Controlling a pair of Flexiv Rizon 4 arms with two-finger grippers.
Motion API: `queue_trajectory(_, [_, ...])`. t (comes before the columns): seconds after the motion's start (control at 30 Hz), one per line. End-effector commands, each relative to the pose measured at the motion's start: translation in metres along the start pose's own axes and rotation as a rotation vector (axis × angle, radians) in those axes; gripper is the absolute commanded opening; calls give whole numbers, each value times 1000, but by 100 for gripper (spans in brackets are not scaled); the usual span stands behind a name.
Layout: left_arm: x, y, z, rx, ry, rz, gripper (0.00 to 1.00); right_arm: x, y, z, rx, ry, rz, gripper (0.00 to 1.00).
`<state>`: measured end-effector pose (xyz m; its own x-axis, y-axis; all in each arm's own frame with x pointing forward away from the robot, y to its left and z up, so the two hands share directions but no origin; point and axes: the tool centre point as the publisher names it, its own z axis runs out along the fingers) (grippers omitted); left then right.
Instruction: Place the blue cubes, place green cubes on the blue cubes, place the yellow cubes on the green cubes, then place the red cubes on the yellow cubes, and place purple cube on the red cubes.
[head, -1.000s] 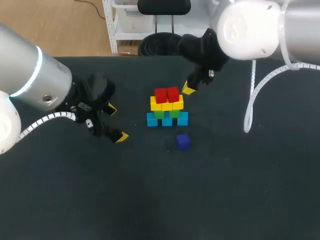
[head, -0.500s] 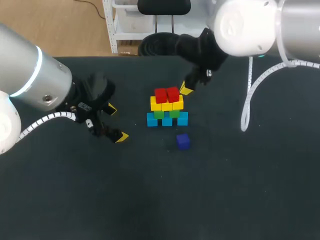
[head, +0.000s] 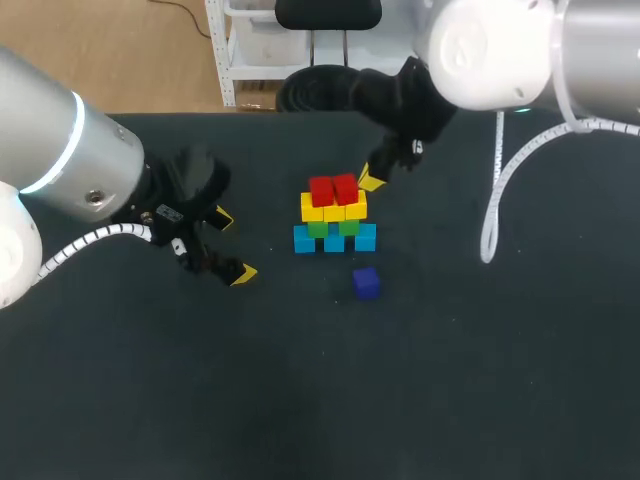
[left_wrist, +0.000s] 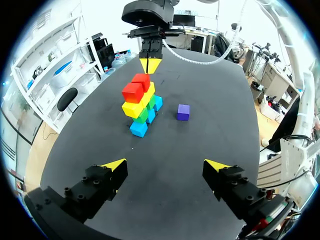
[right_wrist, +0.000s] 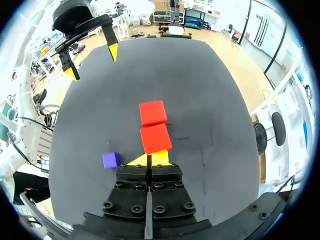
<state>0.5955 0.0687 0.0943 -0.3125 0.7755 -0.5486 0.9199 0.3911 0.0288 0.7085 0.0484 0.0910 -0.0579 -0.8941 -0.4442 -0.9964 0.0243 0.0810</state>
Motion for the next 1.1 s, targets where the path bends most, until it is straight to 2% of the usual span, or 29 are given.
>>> queue_trajectory(0.03, [0, 0, 0, -3, 1, -1, 100, -1, -1, 1, -2, -3, 0, 0])
queue_trajectory(0.73, [0, 0, 0, -3, 1, -1, 100, -3, -1, 3, 4, 1, 5, 0])
queue_trajectory(1.1, [0, 0, 0, -3, 1, -1, 100, 9, -3, -14, 38, 12, 19, 0])
